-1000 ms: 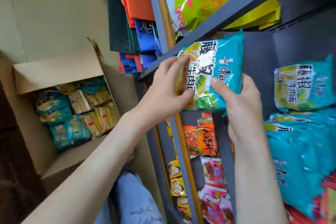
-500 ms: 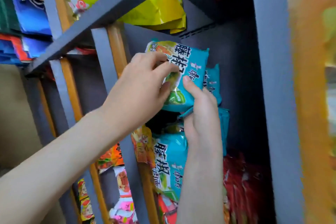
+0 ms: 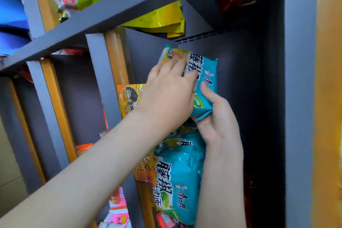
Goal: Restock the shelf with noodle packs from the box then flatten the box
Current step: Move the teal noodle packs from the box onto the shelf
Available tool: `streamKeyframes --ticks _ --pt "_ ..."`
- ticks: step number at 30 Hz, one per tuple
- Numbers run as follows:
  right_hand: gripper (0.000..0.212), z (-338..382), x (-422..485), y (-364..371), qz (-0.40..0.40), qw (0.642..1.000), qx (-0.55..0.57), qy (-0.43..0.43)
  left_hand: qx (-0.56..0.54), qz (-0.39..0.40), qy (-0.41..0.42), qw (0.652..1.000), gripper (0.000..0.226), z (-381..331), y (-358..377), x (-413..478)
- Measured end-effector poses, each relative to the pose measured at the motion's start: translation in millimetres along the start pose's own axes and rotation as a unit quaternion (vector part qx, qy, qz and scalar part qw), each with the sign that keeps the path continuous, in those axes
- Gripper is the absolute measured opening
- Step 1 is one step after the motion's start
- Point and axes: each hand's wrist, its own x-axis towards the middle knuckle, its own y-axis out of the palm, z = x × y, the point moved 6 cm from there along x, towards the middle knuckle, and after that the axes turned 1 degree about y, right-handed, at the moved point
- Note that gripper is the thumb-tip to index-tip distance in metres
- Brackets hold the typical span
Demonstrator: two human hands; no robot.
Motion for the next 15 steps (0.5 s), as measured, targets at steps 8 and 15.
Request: streamKeyframes --ticks 8,15 --pt "0.035 10 36 -31 -0.051 0.995 -0.085 -0.018 0.032 0.096 -0.049 0.994 0.051 -1 39 24" --pt "0.037 -10 63 -51 -0.067 0.984 -0.167 0.01 0.08 0.255 -0.092 0.959 0.068 9 88 22"
